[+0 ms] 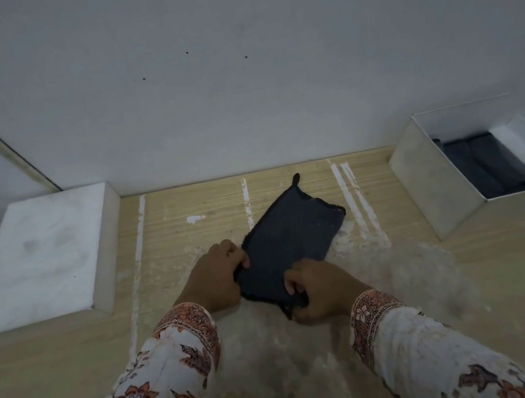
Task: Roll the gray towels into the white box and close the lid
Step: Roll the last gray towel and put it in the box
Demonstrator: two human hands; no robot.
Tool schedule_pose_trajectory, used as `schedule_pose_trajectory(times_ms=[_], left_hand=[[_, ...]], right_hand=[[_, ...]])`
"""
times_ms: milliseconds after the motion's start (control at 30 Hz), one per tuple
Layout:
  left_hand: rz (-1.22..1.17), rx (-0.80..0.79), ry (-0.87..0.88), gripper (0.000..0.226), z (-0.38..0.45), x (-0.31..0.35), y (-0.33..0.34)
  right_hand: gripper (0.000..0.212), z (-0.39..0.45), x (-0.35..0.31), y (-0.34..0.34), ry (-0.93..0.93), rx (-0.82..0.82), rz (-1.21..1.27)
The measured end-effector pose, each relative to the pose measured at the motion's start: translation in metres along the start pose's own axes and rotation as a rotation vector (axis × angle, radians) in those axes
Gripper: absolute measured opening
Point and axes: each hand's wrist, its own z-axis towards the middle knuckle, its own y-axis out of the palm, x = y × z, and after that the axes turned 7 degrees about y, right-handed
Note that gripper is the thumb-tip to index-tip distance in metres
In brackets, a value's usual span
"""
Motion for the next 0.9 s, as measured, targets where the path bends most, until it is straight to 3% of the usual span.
schedule_pose_trajectory(times_ms=[200,367,600,733,900], left_hand=[[0.027,0.004,0.026,0.052,-0.016,0.004,0.011],[0.209,0.062,0.06,0.068,-0.026,0.008,0.019],[0.22,0.209,0.115,0.019,-0.02,0.011,0.018],[0.022,0.158,0.076,0.011,-0.016,0.006,0.005],[-0.259,0.071,-0.056,0.012,0.007,0.008,-0.017]], right_hand=[[0.014,-0.001,-0.003,0.003,-0.042,0.096,-0.047],[0.016,-0.004,-0.003,-0.004,0.13,0.213,0.378],[0.032,0.001,0.003,-0.009,0.206,0.137,0.515],[0.029,0.002,0.006,-0.013,0.24,0.073,0.52],[0.018,0.003,0.016,-0.016,0.347,0.159,0.597]])
